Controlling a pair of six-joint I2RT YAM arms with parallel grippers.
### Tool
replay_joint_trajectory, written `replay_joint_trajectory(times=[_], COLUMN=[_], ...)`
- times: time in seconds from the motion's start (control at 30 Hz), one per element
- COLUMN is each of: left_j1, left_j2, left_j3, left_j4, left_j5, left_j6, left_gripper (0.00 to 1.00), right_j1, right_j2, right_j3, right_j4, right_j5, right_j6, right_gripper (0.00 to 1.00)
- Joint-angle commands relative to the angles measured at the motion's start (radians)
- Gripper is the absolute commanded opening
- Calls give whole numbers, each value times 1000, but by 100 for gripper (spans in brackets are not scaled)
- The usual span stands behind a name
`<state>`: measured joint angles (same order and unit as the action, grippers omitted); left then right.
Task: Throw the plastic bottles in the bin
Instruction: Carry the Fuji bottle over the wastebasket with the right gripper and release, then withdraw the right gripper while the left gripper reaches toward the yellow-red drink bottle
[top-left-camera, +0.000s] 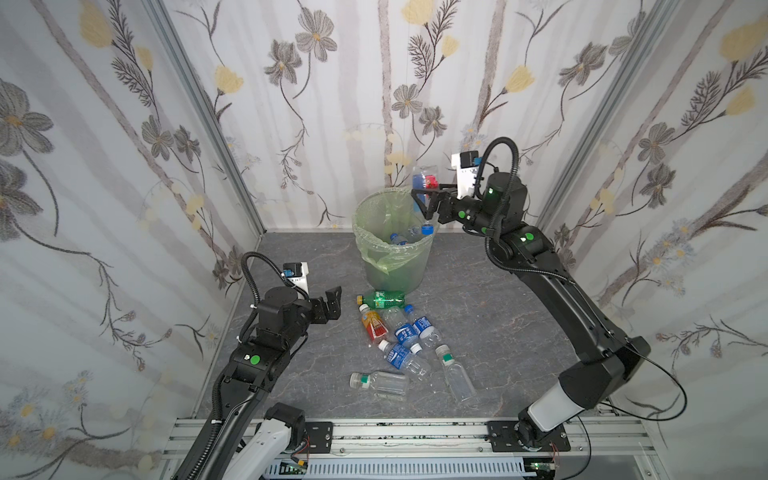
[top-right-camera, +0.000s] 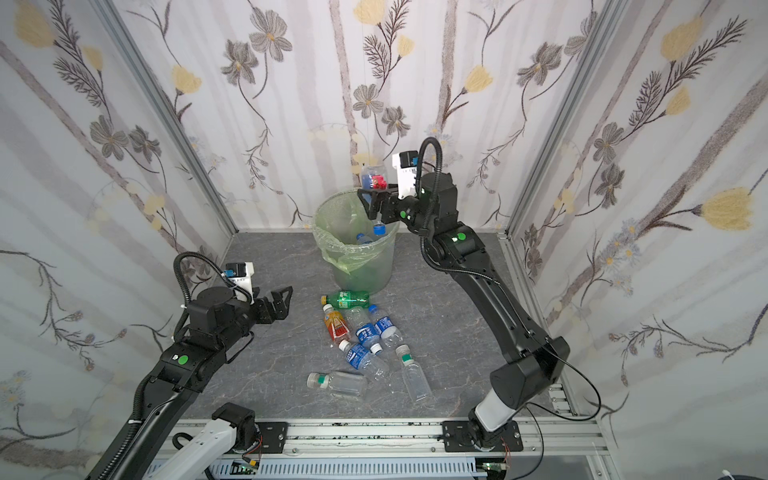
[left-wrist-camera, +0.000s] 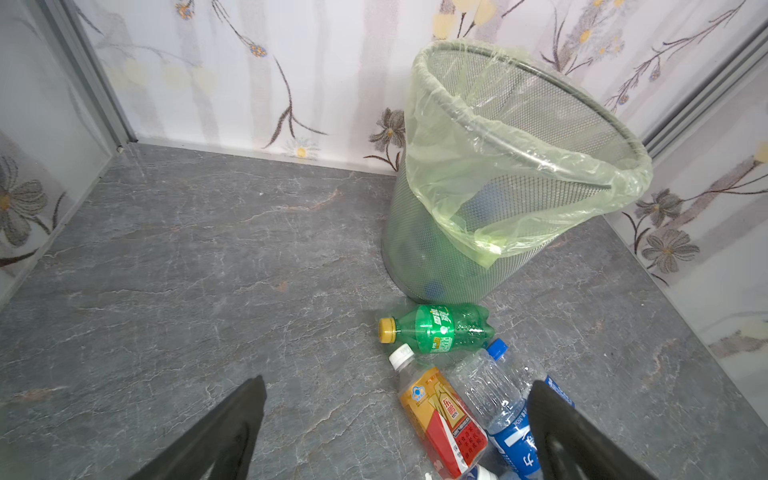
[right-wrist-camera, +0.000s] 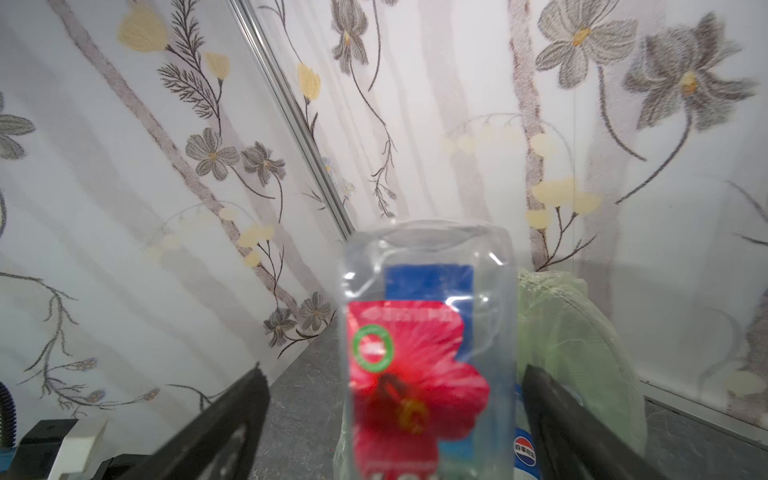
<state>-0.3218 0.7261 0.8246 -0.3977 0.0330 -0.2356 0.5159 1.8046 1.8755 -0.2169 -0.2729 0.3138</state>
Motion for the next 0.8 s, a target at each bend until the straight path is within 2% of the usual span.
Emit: replay_joint_trajectory(times=[0.0, 0.27, 0.63, 0.77], left_j1=[0, 1, 1, 1], left_j2=[-7, 7, 21, 30], left_j3=[12, 13, 13, 8], left_j4=[7, 5, 3, 3], left_j5=[44, 50, 55, 59], left_j6=[-8, -4, -10, -13], left_gripper=[100, 100, 100, 100], right_j1=[4, -11, -34, -47], right_j2=[-3, -200, -396, -479], right_j3=[9, -257, -473, -558], right_j4=[-58, -12, -56, -110], right_j5=[42, 67, 90, 148], right_j6=[-3, -38, -60, -83], right_gripper=[96, 100, 100, 100])
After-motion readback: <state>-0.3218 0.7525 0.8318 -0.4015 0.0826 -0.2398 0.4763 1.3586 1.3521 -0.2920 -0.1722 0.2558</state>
